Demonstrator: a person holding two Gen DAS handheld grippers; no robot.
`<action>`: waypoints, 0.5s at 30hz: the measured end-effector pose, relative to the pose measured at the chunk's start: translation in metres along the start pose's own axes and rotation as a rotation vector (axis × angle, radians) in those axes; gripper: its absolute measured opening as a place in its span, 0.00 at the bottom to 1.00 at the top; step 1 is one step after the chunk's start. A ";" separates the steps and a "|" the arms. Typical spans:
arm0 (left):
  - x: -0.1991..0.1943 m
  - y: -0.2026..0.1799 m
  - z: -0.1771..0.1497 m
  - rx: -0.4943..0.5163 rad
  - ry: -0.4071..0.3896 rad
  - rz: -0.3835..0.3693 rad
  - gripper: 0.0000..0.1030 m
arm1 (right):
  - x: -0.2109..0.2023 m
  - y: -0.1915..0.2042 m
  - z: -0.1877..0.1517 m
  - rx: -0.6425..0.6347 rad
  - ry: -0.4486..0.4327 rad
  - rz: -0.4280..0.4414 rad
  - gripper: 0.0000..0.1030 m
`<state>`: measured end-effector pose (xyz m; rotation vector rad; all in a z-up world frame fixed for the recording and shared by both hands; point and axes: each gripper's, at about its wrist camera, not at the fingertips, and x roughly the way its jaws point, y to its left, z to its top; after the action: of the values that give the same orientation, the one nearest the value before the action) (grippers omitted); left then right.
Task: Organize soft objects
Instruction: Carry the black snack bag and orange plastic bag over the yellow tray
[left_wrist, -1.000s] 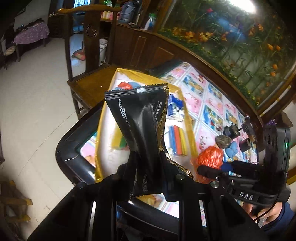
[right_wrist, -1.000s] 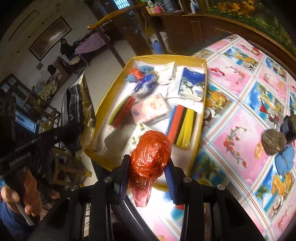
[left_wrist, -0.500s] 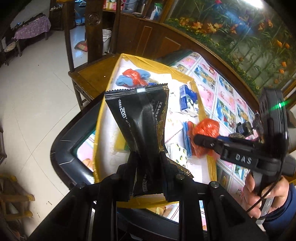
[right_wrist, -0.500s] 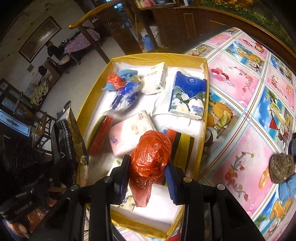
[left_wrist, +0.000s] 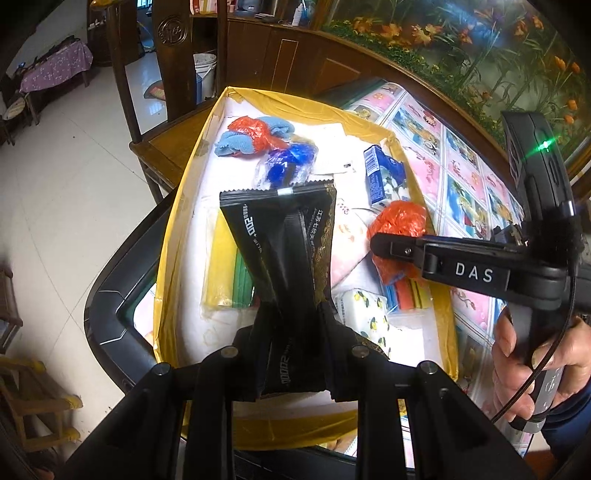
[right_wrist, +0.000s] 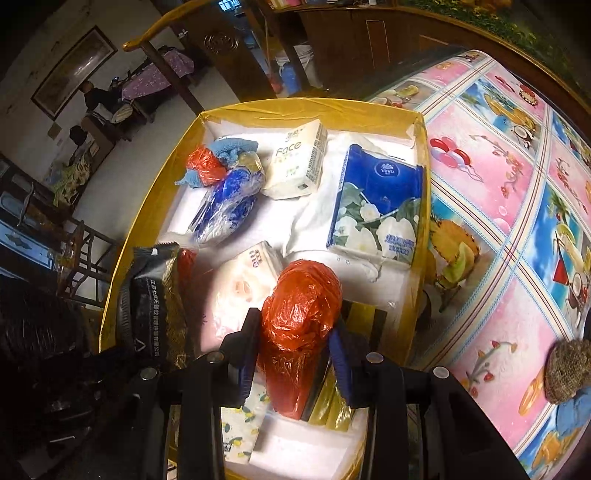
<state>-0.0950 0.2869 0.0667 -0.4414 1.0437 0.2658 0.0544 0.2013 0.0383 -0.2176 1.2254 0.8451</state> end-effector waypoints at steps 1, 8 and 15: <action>0.001 0.000 0.000 0.001 -0.001 0.003 0.23 | 0.001 0.000 0.002 0.000 0.000 0.001 0.38; 0.005 -0.004 0.001 0.016 -0.010 0.025 0.23 | 0.006 0.000 0.013 -0.011 0.001 0.001 0.38; 0.003 -0.009 0.001 0.016 -0.016 0.033 0.30 | 0.009 0.000 0.019 -0.011 -0.003 -0.003 0.39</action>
<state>-0.0890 0.2791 0.0661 -0.4079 1.0376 0.2898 0.0690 0.2160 0.0367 -0.2265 1.2174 0.8499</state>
